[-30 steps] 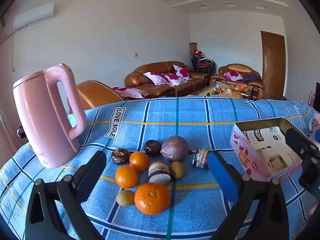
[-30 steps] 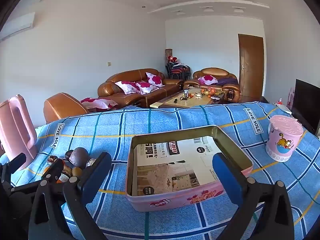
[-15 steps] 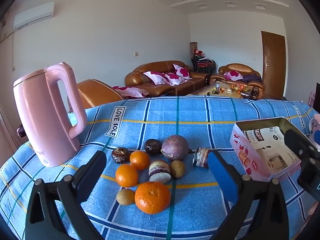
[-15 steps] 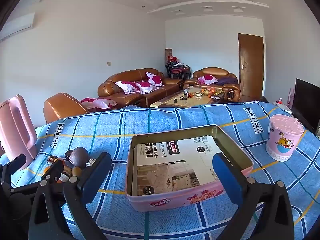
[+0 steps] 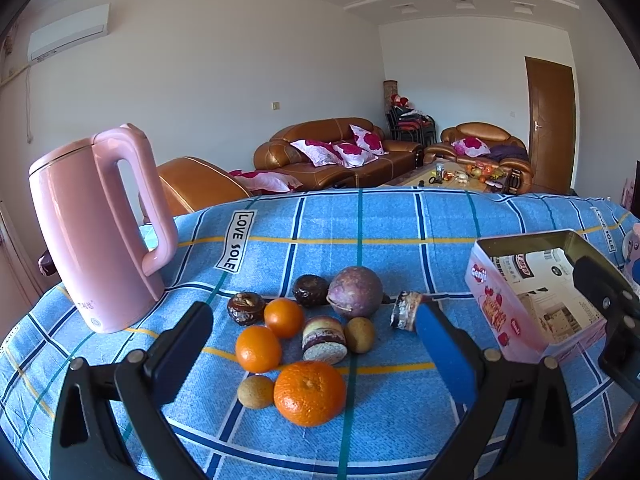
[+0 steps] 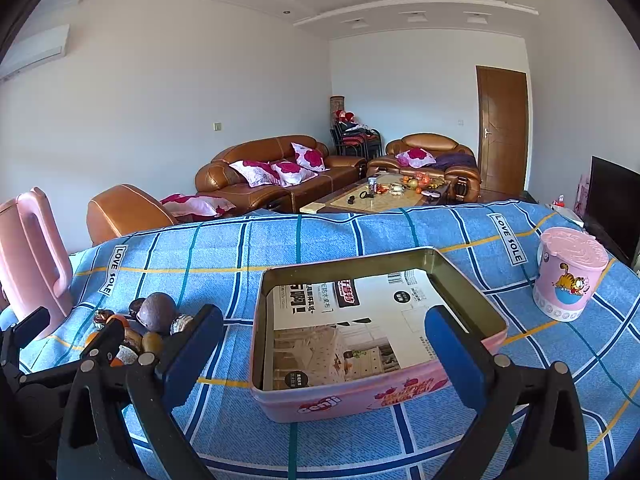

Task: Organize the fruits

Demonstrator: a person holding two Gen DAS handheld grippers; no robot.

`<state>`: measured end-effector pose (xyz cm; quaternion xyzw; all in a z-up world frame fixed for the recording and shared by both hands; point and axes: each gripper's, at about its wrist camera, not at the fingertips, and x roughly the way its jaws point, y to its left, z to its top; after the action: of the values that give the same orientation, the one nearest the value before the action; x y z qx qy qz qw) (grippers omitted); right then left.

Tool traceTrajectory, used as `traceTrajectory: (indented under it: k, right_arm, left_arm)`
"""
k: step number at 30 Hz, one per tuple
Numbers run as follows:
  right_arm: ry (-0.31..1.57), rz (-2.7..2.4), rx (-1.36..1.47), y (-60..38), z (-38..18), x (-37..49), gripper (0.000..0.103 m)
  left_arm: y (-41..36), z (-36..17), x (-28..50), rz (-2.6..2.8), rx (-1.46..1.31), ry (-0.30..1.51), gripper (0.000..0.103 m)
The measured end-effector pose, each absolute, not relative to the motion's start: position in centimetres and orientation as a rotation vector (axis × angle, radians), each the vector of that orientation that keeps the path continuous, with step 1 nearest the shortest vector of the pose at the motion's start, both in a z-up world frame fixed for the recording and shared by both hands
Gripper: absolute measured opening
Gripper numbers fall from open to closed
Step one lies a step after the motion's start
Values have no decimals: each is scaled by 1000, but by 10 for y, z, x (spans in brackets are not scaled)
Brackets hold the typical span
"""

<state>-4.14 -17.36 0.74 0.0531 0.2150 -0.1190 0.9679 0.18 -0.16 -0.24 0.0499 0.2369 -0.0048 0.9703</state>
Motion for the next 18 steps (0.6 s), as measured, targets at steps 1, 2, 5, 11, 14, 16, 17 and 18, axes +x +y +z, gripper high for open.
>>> traceTrajectory:
  k: [1, 2, 5, 11, 14, 16, 17, 18]
  right_arm:
    - [434, -240, 108, -174, 7, -42, 102]
    - [433, -239, 109, -173, 7, -42, 102]
    - [432, -237, 107, -172, 7, -42, 102]
    - [433, -236, 110, -172, 7, -42, 102]
    - [431, -235, 110, -172, 7, -42, 102]
    - [429, -235, 110, -172, 7, -42, 102]
    - [430, -235, 110, -172, 7, -42, 102]
    - [430, -234, 110, -173, 7, -42, 102]
  left_arm:
    - [-1, -2, 2, -10, 100, 479, 103]
    - [-1, -3, 2, -10, 100, 479, 103]
    - [0, -3, 2, -9, 99, 481, 103]
    - [0, -4, 4, -7, 94, 485, 103]
    - [1, -4, 4, -7, 94, 484, 103]
    - [1, -4, 4, -6, 94, 485, 103]
    - [1, -4, 4, -6, 93, 486, 103]
    - [1, -4, 4, -6, 93, 486, 103]
